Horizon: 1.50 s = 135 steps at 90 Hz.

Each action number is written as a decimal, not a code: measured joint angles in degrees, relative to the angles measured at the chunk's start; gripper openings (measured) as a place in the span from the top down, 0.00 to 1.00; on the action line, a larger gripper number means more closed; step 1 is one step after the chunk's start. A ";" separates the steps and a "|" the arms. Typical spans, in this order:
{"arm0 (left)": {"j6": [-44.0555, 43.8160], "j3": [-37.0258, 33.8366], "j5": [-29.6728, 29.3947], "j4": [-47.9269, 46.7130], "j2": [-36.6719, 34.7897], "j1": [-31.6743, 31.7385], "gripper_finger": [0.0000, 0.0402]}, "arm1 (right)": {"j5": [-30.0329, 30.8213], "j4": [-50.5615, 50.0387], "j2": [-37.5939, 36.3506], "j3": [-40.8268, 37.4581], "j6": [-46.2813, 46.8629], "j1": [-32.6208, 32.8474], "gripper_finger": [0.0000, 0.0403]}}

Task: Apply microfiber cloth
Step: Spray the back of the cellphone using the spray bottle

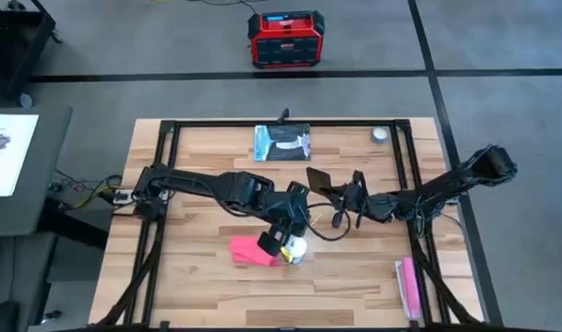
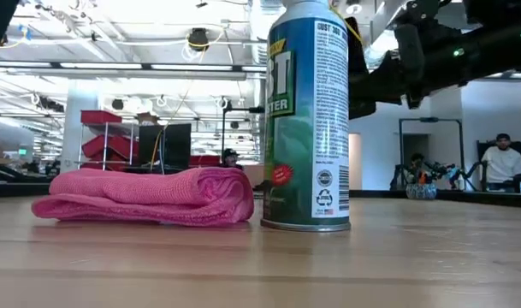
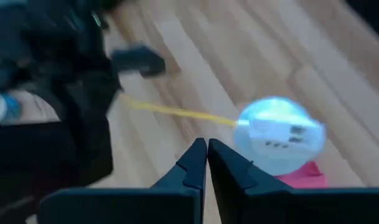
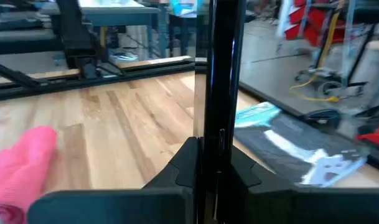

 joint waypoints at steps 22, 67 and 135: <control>4.16 0.18 3.01 -0.19 0.81 0.00 1.00 | 11.51 -4.96 -3.65 -0.01 1.56 7.14 0.96; 10.41 0.10 4.42 0.73 4.15 1.32 1.00 | 21.01 -20.85 -9.10 -0.01 14.93 14.74 0.96; 12.35 1.18 5.35 0.94 4.13 0.80 1.00 | 24.86 -23.50 -9.10 2.44 15.37 19.01 0.96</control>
